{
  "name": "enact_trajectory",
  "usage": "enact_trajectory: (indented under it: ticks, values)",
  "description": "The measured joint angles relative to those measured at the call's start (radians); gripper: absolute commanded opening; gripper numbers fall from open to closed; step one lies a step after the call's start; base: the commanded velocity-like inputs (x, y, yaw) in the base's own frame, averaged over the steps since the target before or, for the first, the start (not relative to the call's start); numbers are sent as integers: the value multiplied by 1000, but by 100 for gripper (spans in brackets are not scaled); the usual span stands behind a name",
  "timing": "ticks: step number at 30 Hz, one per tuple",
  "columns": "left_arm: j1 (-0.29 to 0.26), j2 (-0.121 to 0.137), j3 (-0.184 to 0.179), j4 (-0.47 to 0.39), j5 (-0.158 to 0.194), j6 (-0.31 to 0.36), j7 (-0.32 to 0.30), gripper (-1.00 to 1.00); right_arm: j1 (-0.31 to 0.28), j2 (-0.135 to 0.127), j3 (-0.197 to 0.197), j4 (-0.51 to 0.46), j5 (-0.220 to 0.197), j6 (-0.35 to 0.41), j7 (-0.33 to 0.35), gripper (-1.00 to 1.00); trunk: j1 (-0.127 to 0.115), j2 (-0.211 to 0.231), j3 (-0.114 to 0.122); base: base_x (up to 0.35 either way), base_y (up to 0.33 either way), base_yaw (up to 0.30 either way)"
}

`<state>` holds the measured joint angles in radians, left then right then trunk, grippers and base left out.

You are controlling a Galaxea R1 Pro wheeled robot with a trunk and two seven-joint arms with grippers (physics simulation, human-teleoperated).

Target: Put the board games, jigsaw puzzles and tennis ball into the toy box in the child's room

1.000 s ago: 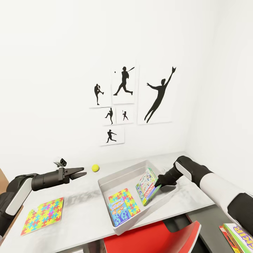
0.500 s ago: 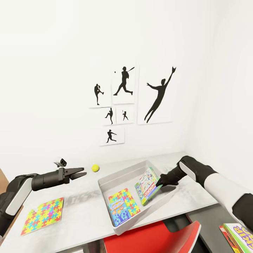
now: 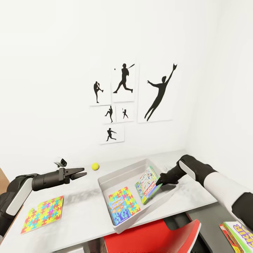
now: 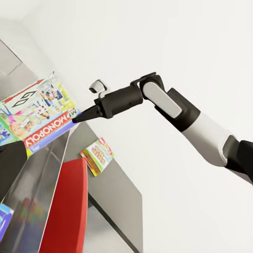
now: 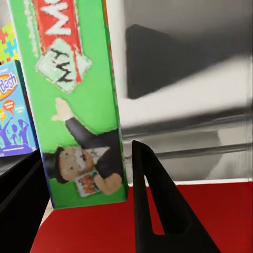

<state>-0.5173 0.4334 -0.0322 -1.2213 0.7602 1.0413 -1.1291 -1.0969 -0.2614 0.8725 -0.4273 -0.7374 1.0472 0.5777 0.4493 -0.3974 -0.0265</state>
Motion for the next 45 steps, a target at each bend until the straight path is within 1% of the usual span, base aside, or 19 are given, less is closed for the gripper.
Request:
enact_trajectory:
  ticks: [7,17,21,27,31,45]
  values:
    - [0,-1,0,0,0,0,0,100,-21,1,-1,0,12,0,2,-100,0,0,-12,0,0,0]
    - [0,-2,-1,0,1,0,0,100,-24,1,-1,-1,15,0,3,-100,0,0,-26,0,0,0]
    - [0,-2,-1,0,2,0,0,100,-24,1,-1,-1,14,0,4,-100,0,0,-28,0,0,0]
    - [0,-2,-1,0,2,0,0,100,-28,11,-3,-3,13,0,6,-100,0,0,-28,0,0,0]
    - [0,-2,-1,0,2,0,0,100,-37,11,-3,-3,12,0,8,-100,0,0,-28,0,0,0]
    - [0,-3,-2,0,1,0,0,100,-40,14,-3,1,11,0,8,-100,0,0,-31,0,0,0]
